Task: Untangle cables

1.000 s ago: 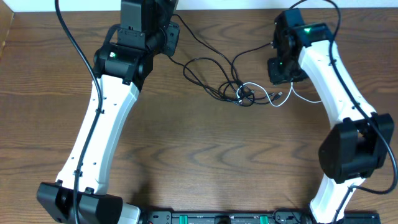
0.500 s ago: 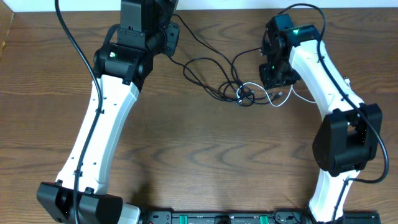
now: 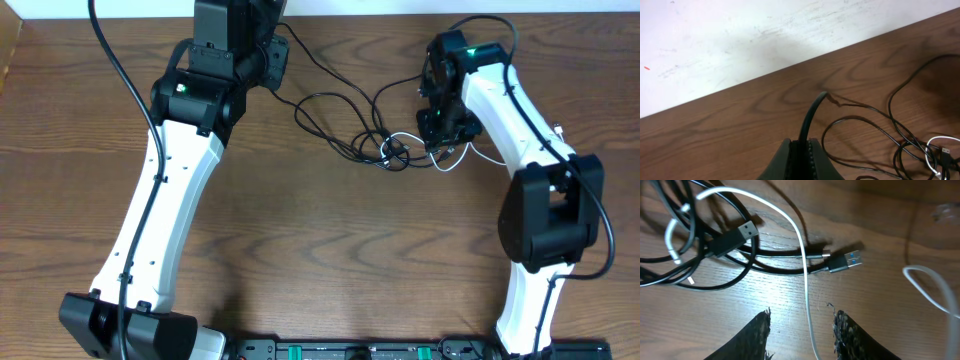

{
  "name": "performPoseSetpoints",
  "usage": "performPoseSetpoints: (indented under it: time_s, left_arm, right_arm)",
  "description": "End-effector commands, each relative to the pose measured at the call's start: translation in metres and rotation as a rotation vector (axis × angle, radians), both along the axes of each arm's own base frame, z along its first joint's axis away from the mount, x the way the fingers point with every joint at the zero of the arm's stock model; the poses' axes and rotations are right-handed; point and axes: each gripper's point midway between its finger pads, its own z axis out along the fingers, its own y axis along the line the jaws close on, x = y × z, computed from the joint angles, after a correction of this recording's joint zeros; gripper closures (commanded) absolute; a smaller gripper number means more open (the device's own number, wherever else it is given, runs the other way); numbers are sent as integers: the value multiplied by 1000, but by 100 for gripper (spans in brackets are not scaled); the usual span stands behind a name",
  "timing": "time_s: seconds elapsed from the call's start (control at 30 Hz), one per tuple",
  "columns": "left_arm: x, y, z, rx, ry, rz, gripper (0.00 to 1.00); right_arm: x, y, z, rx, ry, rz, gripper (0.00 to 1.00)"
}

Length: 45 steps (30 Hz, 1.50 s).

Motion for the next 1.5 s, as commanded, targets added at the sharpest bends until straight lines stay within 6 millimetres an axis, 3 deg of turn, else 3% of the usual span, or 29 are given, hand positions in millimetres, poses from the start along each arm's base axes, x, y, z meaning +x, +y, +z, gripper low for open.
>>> performPoseSetpoints:
  time_s: [0.0,0.27,0.57,1.03,1.43,1.47]
  left_arm:
    - [0,2,5,10,-17,-1,93]
    - [0,2,6,10,-18,-1,93]
    - [1,2,6,9,-21,-1,93]
    - [1,2,7,8,-24,-1,92]
    - [1,2,7,8,-24,-1,92]
    - [1,2,7,8,-24,-1,93]
  right_arm:
    - [-4,0,-9,6,32,13,61]
    - [-12,-4,-16,-3,64,7,61]
    - [-32,-9,-40,-16,126,-1,62]
    - [-42,-19,-47,-52,158,-16,62]
    - [-46,-27,-51,-74,171,-40,68]
    - [-46,-27,-51,-74,171,-40,78]
